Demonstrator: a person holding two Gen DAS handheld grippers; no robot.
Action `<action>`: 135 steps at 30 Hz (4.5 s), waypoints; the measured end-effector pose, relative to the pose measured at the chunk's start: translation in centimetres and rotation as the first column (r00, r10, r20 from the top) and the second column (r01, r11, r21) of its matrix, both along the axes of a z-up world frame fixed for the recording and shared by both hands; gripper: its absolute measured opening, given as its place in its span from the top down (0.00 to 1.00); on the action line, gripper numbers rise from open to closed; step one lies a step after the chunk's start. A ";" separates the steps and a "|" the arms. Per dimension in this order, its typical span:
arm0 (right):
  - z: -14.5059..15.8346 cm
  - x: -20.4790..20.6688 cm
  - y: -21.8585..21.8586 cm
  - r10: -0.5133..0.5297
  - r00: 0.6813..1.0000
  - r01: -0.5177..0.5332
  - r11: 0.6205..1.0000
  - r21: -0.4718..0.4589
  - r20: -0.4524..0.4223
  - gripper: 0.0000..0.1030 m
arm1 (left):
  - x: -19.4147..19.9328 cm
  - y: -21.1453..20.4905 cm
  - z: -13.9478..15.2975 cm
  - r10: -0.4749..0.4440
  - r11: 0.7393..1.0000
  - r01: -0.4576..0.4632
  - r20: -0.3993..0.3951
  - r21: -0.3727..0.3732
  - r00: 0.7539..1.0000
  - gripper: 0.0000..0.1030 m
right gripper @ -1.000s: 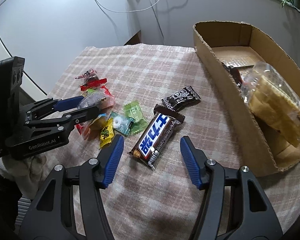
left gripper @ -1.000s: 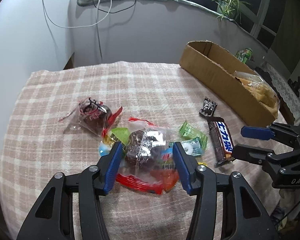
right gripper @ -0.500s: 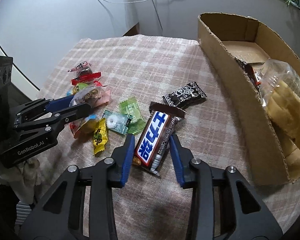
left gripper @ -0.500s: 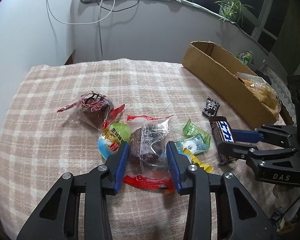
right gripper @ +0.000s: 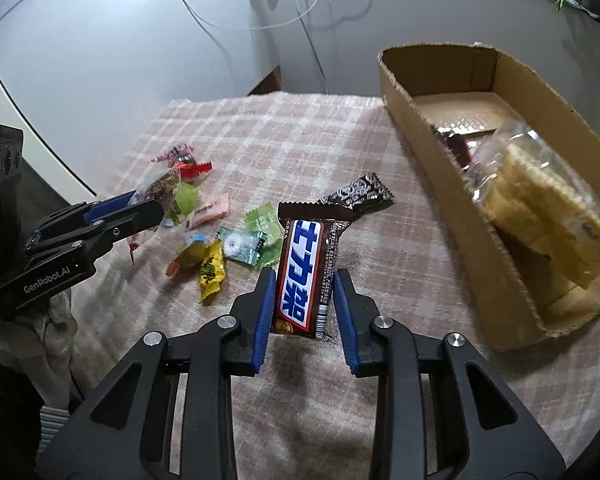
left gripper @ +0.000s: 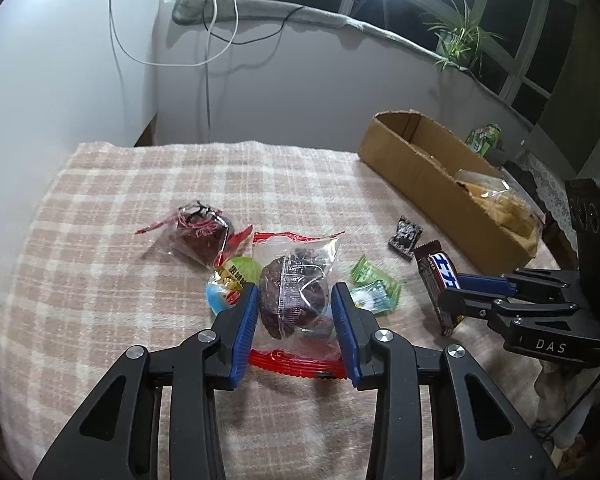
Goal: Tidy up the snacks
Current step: 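Grasp a clear cookie bag with the left tool while the right tool grasps a chocolate bar, then carry the cookie bag and chocolate bar into the box and open both tools, then move both tools back from the box to the candy pile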
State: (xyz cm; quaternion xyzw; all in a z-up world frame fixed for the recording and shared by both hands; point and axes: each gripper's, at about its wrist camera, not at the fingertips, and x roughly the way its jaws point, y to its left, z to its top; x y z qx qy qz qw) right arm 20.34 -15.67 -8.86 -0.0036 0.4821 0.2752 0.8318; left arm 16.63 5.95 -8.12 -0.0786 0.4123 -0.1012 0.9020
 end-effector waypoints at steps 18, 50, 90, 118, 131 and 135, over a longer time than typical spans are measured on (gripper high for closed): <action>7.1 0.5 -7.9 -0.102 0.986 0.092 0.993 0.074 0.135 0.70 | 1.9 -4.1 4.8 -0.044 0.997 0.050 0.111 -0.055 0.993 0.65; 3.6 6.9 -17.8 -0.235 0.968 0.234 0.972 0.023 0.090 0.70 | 12.1 -14.9 3.8 -0.146 0.988 0.149 0.071 -0.035 0.987 0.65; 7.2 1.7 -15.0 -0.185 0.966 0.177 0.982 0.060 0.181 0.28 | 8.3 -12.6 7.0 -0.098 0.993 0.105 0.121 -0.055 0.988 0.43; 5.4 -3.6 -1.9 0.123 0.981 -0.124 0.992 0.001 0.150 0.28 | -1.4 0.0 6.1 0.083 0.991 -0.070 0.116 -0.113 0.990 0.43; 0.7 -4.4 3.5 0.265 0.962 -0.262 0.964 -0.050 0.062 0.55 | -3.3 -2.3 0.7 -0.027 0.995 0.027 0.010 -0.101 1.000 0.51; -0.3 -4.1 4.5 0.283 0.958 -0.281 0.958 -0.056 0.049 0.55 | -2.8 -2.6 -0.6 -0.033 0.995 0.032 -0.014 -0.096 0.999 0.57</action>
